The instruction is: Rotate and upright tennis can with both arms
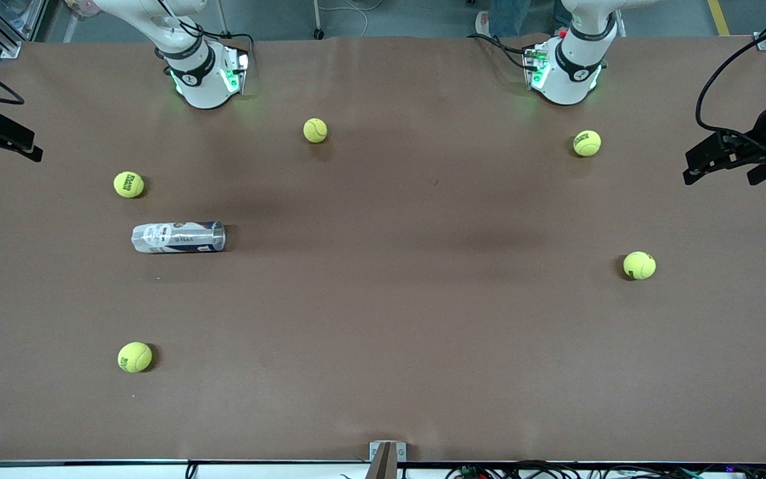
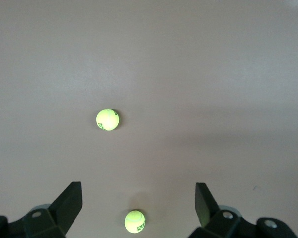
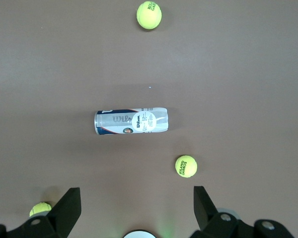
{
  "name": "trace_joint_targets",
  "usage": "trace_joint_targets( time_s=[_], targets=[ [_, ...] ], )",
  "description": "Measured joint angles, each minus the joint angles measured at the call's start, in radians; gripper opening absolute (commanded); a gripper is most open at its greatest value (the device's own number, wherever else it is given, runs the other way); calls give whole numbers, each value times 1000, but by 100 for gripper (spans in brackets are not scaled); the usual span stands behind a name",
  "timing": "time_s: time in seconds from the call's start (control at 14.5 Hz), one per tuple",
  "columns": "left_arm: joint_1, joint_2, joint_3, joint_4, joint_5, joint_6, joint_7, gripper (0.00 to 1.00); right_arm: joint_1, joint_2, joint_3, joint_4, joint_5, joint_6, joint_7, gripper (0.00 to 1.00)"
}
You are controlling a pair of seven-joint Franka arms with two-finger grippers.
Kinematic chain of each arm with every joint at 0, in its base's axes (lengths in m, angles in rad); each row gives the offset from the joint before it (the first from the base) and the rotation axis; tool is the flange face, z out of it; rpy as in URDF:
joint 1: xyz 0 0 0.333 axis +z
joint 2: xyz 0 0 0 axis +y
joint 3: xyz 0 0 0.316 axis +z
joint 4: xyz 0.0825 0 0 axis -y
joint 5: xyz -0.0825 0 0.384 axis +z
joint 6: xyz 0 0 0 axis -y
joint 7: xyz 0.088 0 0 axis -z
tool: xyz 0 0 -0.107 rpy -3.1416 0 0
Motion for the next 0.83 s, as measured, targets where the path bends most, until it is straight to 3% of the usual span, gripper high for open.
trace_joint_targets(
  time_s=[0.83],
  targets=[
    [1, 0, 3, 8, 2, 1, 0, 100, 0, -13, 0, 0, 16, 38, -7, 100]
  ],
)
